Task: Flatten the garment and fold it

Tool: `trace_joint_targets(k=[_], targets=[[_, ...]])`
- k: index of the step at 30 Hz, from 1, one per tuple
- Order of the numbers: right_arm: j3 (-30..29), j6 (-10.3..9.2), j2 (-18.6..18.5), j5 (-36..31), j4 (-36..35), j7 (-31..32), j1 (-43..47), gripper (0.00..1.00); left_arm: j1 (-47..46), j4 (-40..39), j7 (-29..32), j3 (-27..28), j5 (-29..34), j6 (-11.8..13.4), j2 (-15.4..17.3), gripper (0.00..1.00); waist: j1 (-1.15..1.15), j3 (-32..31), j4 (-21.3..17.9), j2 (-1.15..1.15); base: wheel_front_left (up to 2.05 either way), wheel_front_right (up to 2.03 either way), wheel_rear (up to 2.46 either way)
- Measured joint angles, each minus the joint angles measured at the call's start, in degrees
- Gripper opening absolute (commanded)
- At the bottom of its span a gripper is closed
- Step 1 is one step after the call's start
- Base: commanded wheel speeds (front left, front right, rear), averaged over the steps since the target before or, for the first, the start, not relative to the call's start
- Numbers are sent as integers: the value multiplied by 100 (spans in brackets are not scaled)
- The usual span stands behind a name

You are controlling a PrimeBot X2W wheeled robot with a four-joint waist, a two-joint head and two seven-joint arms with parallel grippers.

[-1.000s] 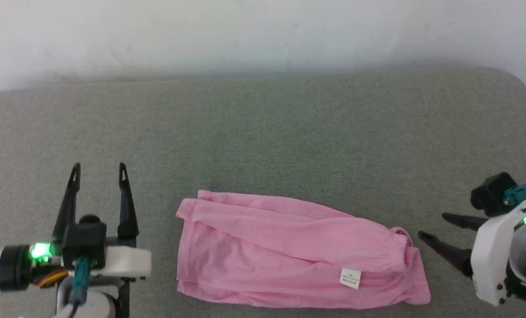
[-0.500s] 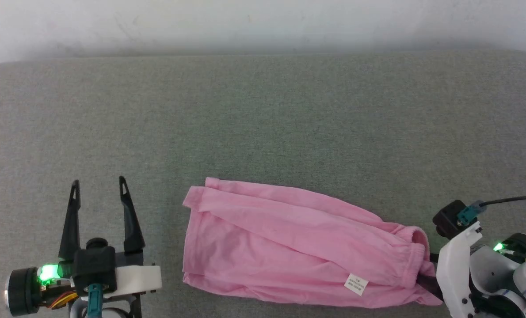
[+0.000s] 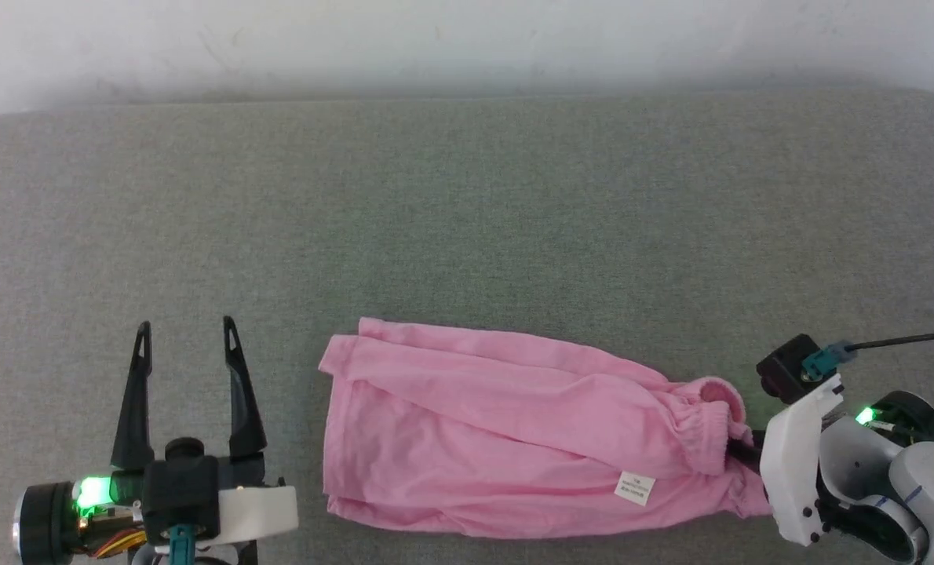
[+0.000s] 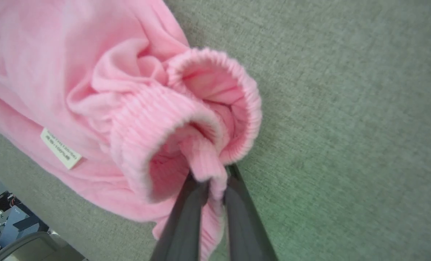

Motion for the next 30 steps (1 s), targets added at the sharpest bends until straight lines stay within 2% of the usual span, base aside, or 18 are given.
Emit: trace_joint_targets(k=[4, 10, 15, 19, 25, 30], targets=[[-312, -2, -259, 201, -163, -219, -42, 0, 107, -108, 0, 144, 21, -112, -47, 100, 0, -104, -75, 0, 0, 0, 0], [-1056, -3, -835, 436, 16, -144, 47, 0, 348, -152, 0, 299, 69, -253, -112, 100, 0, -185, -85, 0, 0, 0, 0], [-1374, -5, -1103, 447, 103, 0, 322, 0, 444, -145, 1, 349, 94, -327, -155, 100, 0, -219, -37, 0, 0, 0, 0], [-1407, -5, -1144, 502, -423, 43, 477, 0, 465, -143, 0, 391, 122, -403, -166, 100, 0, -298, -3, 0, 0, 0, 0], [-1321, -5, -1232, 711, -1784, 266, 616, 0, 554, -129, 0, 398, 169, -463, -207, 100, -1, -378, 69, 0, 0, 0, 0], [-961, -5, -1009, 689, -2527, 601, 352, 0, 548, -114, 1, 371, 190, -489, -313, 100, -1, -311, 132, 0, 0, 0, 0]])
